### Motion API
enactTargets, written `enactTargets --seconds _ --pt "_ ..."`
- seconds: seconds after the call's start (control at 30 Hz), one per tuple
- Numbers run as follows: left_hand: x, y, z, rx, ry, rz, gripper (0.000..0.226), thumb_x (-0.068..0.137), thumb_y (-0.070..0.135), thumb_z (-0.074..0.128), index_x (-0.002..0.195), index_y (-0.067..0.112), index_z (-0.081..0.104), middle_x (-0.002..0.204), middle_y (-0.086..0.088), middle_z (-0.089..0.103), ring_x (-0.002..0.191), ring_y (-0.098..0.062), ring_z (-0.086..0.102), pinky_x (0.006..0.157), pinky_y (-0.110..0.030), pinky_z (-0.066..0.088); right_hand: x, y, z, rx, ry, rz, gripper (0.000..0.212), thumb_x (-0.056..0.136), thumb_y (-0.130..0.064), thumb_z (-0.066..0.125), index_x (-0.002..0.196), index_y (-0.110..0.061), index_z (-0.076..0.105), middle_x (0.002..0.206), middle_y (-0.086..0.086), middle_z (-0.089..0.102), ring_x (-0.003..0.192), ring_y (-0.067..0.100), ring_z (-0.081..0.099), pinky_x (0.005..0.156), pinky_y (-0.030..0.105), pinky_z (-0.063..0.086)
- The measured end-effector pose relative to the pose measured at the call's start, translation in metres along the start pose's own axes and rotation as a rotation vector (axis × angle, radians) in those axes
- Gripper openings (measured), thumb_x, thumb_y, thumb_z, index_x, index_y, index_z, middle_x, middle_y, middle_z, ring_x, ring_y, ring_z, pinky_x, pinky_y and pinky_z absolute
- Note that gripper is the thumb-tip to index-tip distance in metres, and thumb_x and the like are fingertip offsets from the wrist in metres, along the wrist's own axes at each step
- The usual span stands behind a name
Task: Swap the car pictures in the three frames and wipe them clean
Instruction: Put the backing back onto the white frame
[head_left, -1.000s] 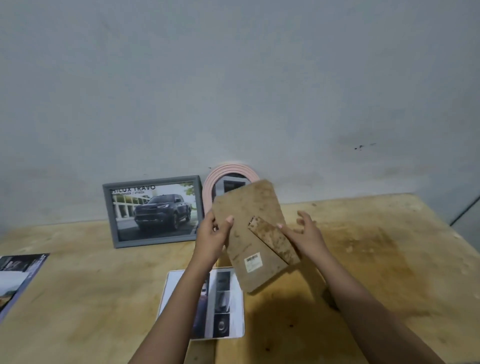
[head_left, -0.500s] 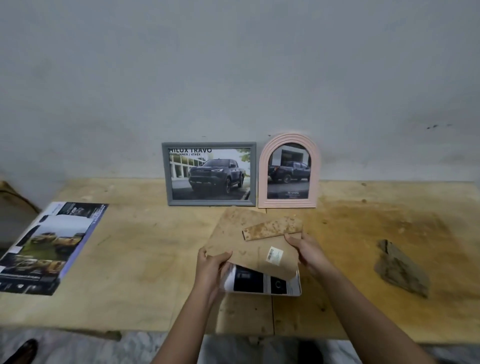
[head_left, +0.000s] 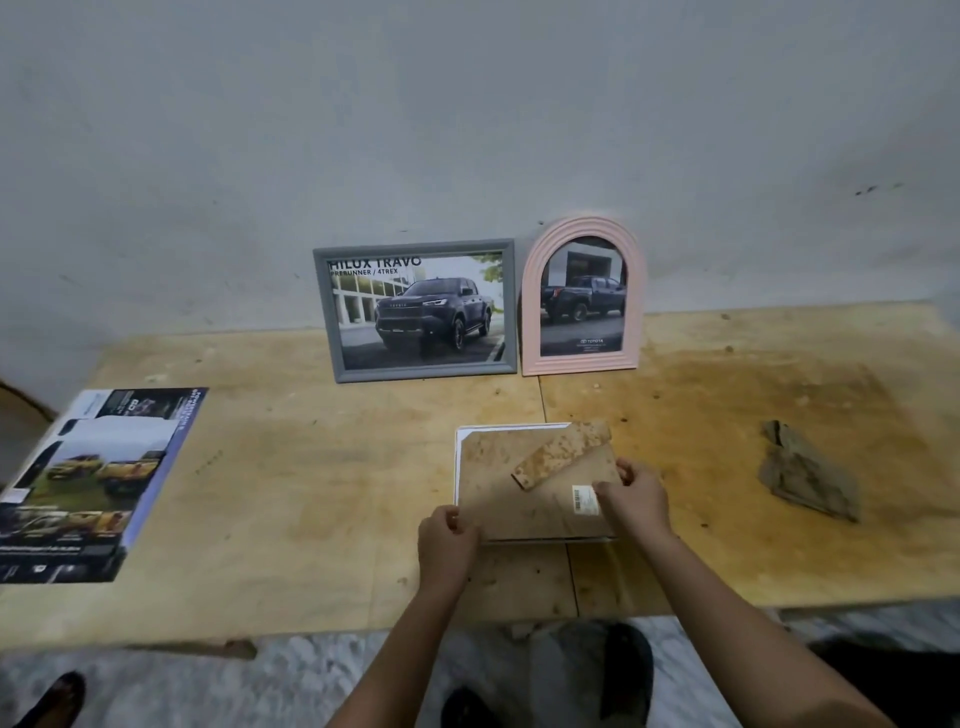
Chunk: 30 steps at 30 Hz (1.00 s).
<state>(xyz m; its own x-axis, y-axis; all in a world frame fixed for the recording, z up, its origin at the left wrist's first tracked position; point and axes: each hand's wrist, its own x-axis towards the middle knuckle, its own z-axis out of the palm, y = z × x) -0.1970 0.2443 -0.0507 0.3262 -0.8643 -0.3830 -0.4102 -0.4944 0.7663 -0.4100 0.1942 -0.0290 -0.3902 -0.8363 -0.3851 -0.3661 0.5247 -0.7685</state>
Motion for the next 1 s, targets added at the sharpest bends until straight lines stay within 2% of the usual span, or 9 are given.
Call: enactTargets --seconds 0.1,0.17,0.33,0.53,0.63,0.73,0.87,0.93,1.0 --pt "0.0 -0.001 0.001 0.119 0.083 0.011 0.027 0.091 0.022 0.053 0.113 0.007 0.058 0.117 -0.014 0.047 0.107 -0.029 0.046 0.086 -0.03 0.037 -0.006 0.003 0.002 -0.105 -0.061 -0.062 0.056 0.084 -0.007 0.06 0.138 -0.007 0.043 0.132 0.012 0.055 0.109 0.026 0.056 0.075 0.028 0.047" --pt "0.001 -0.003 -0.001 0.16 0.119 0.027 0.033 0.093 0.024 0.051 0.121 0.006 0.053 0.121 -0.014 0.044 0.114 -0.032 0.041 0.09 -0.032 0.036 -0.01 0.005 0.003 -0.161 -0.088 -0.095 0.059 0.085 -0.009 0.06 0.14 -0.008 0.04 0.136 0.011 0.051 0.116 0.026 0.053 0.086 0.033 0.05" --pt "0.009 -0.005 0.002 0.119 0.067 0.128 0.015 0.095 0.016 0.048 0.087 0.006 0.055 0.085 -0.01 0.049 0.084 -0.025 0.046 0.061 -0.026 0.028 -0.017 0.017 0.004 -0.234 -0.082 -0.11 0.056 0.089 -0.011 0.055 0.141 -0.005 0.036 0.138 0.013 0.042 0.123 0.027 0.044 0.1 0.034 0.039" --pt "0.005 -0.009 0.015 0.09 0.012 0.143 0.018 0.09 0.017 0.055 0.1 0.005 0.064 0.095 -0.01 0.058 0.087 -0.023 0.056 0.077 -0.033 0.046 -0.016 0.028 -0.003 -0.21 -0.019 -0.149 0.052 0.09 -0.007 0.052 0.14 -0.003 0.038 0.136 0.014 0.043 0.124 0.028 0.043 0.098 0.034 0.038" --pt "0.001 -0.007 0.018 0.073 0.019 0.155 0.018 0.087 0.015 0.06 0.1 0.005 0.065 0.095 -0.008 0.057 0.086 -0.021 0.057 0.075 -0.029 0.046 -0.018 0.035 -0.003 -0.325 -0.031 -0.284 0.04 0.09 -0.006 0.049 0.13 -0.004 0.047 0.13 0.013 0.048 0.126 0.032 0.042 0.095 0.033 0.036" --pt "0.003 -0.007 0.018 0.101 0.03 0.174 0.017 0.085 0.014 0.063 0.099 0.005 0.064 0.092 -0.006 0.053 0.084 -0.02 0.053 0.073 -0.024 0.04 -0.021 0.046 0.006 -0.546 -0.071 -0.302 0.054 0.097 -0.021 0.04 0.146 -0.005 0.023 0.156 0.012 0.017 0.145 0.025 0.01 0.116 0.041 0.013" --pt "0.006 -0.009 0.018 0.144 0.04 0.193 0.018 0.084 0.012 0.065 0.1 0.003 0.065 0.092 -0.008 0.055 0.086 -0.022 0.056 0.073 -0.025 0.04 -0.022 0.053 0.012 -0.75 -0.072 -0.302 0.066 0.098 -0.044 0.029 0.149 -0.008 0.006 0.159 0.011 -0.003 0.146 0.024 -0.006 0.116 0.046 -0.002" --pt "0.007 -0.01 0.019 0.162 0.049 0.197 0.016 0.084 0.011 0.064 0.097 0.003 0.065 0.09 -0.009 0.056 0.086 -0.024 0.057 0.073 -0.026 0.041 -0.021 0.054 0.013 -0.81 -0.083 -0.313 0.084 0.09 -0.065 0.01 0.149 -0.006 0.002 0.158 0.014 -0.007 0.146 0.026 -0.008 0.116 0.045 -0.005" --pt "0.008 -0.011 0.021 0.168 0.064 0.201 0.011 0.086 0.008 0.06 0.094 0.002 0.065 0.088 -0.008 0.055 0.085 -0.025 0.057 0.071 -0.026 0.04 -0.02 0.056 0.016 -0.813 -0.092 -0.344 0.116 0.065 -0.08 -0.022 0.149 -0.003 0.001 0.156 0.021 -0.009 0.145 0.031 -0.009 0.115 0.043 -0.007"
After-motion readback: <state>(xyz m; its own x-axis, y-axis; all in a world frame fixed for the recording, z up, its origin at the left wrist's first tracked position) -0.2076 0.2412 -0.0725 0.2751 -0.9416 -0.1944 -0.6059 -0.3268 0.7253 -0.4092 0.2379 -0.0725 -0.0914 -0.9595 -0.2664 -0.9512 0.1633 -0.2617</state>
